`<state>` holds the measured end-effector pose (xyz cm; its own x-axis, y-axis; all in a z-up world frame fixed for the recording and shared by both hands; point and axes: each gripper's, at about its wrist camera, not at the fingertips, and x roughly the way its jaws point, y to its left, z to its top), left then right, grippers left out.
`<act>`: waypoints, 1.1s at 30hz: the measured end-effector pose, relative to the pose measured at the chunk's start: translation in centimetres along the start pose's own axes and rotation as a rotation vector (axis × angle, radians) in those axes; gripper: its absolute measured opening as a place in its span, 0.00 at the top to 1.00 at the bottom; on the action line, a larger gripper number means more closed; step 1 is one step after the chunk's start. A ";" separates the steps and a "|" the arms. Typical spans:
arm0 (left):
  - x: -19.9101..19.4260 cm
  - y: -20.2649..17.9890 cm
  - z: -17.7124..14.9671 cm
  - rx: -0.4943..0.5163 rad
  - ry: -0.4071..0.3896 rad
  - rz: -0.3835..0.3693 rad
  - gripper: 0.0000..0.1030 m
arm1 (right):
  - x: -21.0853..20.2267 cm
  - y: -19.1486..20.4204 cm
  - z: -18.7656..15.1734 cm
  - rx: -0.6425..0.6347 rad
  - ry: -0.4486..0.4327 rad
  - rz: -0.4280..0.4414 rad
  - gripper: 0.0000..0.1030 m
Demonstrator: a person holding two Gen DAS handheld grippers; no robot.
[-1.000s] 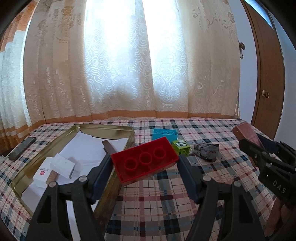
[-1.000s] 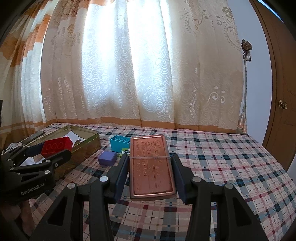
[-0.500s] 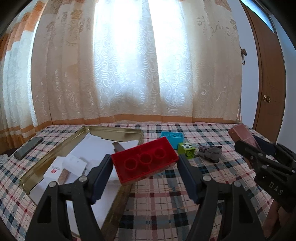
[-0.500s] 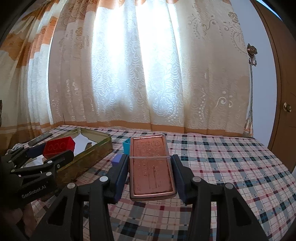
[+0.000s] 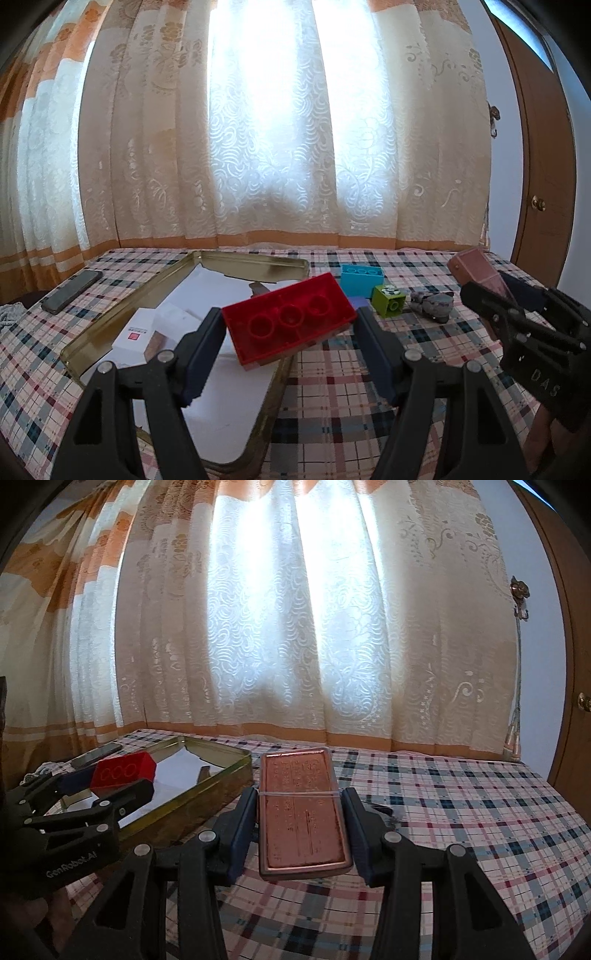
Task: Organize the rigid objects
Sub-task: 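Carry the red brick and copper card case toward the gold tray with both grippers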
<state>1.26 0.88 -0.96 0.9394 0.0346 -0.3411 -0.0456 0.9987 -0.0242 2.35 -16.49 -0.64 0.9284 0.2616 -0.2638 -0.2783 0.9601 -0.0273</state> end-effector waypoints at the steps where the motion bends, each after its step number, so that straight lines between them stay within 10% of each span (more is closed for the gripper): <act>1: -0.1 0.1 0.0 -0.003 0.000 0.001 0.30 | 0.0 0.2 0.0 -0.001 -0.001 0.005 0.52; 33: -1.6 5.3 -0.5 -0.057 0.000 0.063 0.30 | 0.5 5.8 0.1 -0.044 -0.009 0.114 0.52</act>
<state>-0.65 6.10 -1.06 0.9339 0.0977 -0.3438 -0.1243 0.9907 -0.0562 1.21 -10.77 -0.80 0.8921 0.3704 -0.2589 -0.3929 0.9187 -0.0395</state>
